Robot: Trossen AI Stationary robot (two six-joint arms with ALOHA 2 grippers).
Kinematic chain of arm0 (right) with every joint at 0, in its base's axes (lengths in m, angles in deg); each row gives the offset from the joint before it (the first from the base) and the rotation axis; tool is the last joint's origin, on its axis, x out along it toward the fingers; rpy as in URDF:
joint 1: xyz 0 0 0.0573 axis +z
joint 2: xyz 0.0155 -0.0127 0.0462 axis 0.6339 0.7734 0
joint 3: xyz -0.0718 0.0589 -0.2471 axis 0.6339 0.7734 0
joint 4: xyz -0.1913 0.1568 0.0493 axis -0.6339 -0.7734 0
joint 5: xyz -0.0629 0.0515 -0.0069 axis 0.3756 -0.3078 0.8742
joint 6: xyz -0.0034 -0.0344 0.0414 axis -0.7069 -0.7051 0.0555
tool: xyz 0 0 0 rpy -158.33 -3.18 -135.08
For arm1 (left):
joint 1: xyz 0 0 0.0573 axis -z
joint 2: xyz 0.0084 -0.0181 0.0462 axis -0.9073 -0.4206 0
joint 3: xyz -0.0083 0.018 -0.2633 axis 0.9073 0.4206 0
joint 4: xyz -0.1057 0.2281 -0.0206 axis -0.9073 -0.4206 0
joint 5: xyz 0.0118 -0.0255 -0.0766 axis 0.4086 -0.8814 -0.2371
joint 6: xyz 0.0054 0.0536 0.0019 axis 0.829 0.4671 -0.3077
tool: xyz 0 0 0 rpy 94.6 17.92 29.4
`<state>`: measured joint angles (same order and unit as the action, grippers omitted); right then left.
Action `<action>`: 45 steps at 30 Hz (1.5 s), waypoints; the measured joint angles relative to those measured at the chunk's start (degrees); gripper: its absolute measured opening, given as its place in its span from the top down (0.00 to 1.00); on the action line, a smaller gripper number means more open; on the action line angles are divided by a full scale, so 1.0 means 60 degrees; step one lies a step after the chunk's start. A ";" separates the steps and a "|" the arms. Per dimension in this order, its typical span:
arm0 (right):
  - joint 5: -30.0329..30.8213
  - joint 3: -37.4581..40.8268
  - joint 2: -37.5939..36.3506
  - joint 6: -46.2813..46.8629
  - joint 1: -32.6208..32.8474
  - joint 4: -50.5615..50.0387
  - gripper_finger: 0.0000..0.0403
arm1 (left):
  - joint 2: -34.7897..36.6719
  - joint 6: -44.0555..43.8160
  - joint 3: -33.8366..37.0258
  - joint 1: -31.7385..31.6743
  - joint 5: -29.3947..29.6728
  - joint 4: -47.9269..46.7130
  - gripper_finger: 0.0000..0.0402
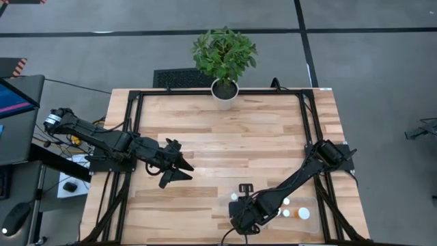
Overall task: Pick and place medicine bottles into bin by pill shape (circle, oval)
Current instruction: Put the small orange pill bottle into the left transparent bin, then return to Home Position
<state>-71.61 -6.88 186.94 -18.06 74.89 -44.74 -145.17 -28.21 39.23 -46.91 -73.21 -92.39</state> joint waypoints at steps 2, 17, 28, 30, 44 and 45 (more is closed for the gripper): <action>0.0000 0.0033 -0.0002 -0.0002 0.0000 0.0026 0.71 | -0.0001 -0.0004 0.0000 0.0000 0.0000 0.0000 0.51; -0.0003 0.0175 -0.0011 -0.0004 -0.0074 0.0055 0.63 | 0.0003 0.0007 0.0000 0.0000 0.0011 -0.0004 0.51; -0.0511 0.0133 -0.0120 0.0004 -0.0145 0.0056 0.52 | -0.0001 -0.0077 0.0000 0.0000 0.0000 -0.0002 0.51; -0.0777 -0.0008 -0.0120 0.0004 -0.0144 -0.0049 0.51 | 0.0003 -0.0155 0.0000 0.0000 0.0007 0.0007 0.51; -0.0831 -0.1916 -0.1556 -0.1072 -0.0646 -0.2028 0.51 | 0.0670 -0.0306 -0.0015 0.0004 -0.1169 0.2684 0.51; -0.0766 -0.1916 -0.1731 -0.1138 -0.0716 -0.2049 0.52 | 0.0802 -0.0241 -0.0015 0.0004 -0.1126 0.2667 0.51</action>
<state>-76.20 -18.38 176.56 -24.89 70.59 -57.03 -140.36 -29.66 39.14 -46.89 -79.97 -76.39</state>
